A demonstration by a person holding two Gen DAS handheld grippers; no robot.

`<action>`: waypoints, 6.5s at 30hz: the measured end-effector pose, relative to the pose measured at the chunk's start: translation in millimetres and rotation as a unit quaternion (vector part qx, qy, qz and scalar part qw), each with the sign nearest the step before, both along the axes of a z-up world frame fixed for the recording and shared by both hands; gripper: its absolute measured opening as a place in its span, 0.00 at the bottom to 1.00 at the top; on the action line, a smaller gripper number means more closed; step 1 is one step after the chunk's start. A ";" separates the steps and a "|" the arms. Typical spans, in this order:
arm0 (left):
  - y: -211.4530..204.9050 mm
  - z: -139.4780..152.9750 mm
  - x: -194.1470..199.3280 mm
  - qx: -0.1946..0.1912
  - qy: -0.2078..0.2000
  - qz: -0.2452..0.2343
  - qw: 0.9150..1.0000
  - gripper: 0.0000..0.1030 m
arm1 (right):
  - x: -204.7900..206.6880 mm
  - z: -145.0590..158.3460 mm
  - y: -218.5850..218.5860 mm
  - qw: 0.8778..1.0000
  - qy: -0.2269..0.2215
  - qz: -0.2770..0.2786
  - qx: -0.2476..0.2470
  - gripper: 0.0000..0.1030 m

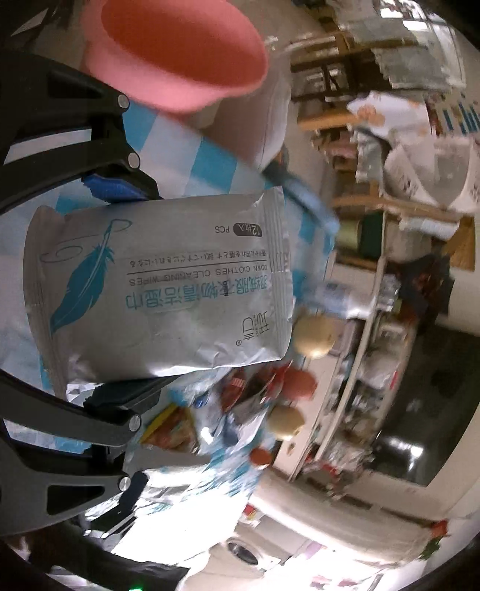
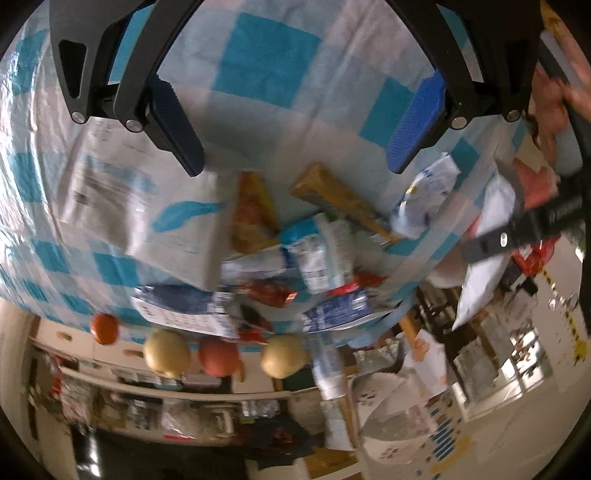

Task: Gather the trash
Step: 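Carry the wipes package to the bucket with left tool while right grasps white wrapper, then open the left tool over the pink bucket while the right tool releases the wrapper there, then move both tools back over the table toward the remaining trash, then grasp the brown snack bar wrapper with the left tool while the right tool grasps a white wipes package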

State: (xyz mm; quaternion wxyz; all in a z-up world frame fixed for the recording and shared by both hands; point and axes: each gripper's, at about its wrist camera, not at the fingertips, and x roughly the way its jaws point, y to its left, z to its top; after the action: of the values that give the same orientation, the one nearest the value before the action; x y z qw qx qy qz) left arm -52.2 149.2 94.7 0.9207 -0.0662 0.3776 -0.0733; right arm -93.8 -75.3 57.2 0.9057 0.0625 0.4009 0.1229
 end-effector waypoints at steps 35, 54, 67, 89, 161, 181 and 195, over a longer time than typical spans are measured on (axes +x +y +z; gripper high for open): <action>151.0 -8.7 7.5 0.026 -0.010 0.175 0.984 0.75 | 61.6 -32.9 176.1 0.990 0.031 0.003 -0.139 0.66; 207.9 -13.1 1.1 0.012 0.007 0.266 0.964 0.75 | 55.7 50.5 250.8 0.987 -0.056 0.096 -0.119 0.66; 264.9 -21.4 -12.0 -0.020 0.027 0.355 0.934 0.81 | 62.7 48.0 333.0 0.975 -0.047 0.191 -0.108 0.66; 249.4 -2.6 -13.8 -0.036 -0.051 0.322 0.945 0.88 | 52.2 54.9 298.2 0.982 -0.057 0.155 -0.094 0.87; -67.2 -57.2 34.6 -0.025 0.036 -0.069 0.997 0.86 | 57.4 -18.8 -149.1 0.991 0.083 -0.091 0.061 0.91; -71.7 -72.9 50.6 0.028 0.067 -0.035 0.997 0.75 | -2.4 -17.4 -87.3 0.987 0.118 0.092 0.058 0.91; -21.8 -68.1 51.2 0.018 0.091 0.005 0.996 0.75 | -31.3 -19.8 -50.8 0.981 0.106 0.156 -0.044 0.92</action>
State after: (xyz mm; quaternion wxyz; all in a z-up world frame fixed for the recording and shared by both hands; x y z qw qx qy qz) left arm -1.0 127.4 26.6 0.8838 -0.0578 0.4610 -0.0557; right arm -125.2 -126.1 37.4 0.8298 -0.0278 0.5041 0.2378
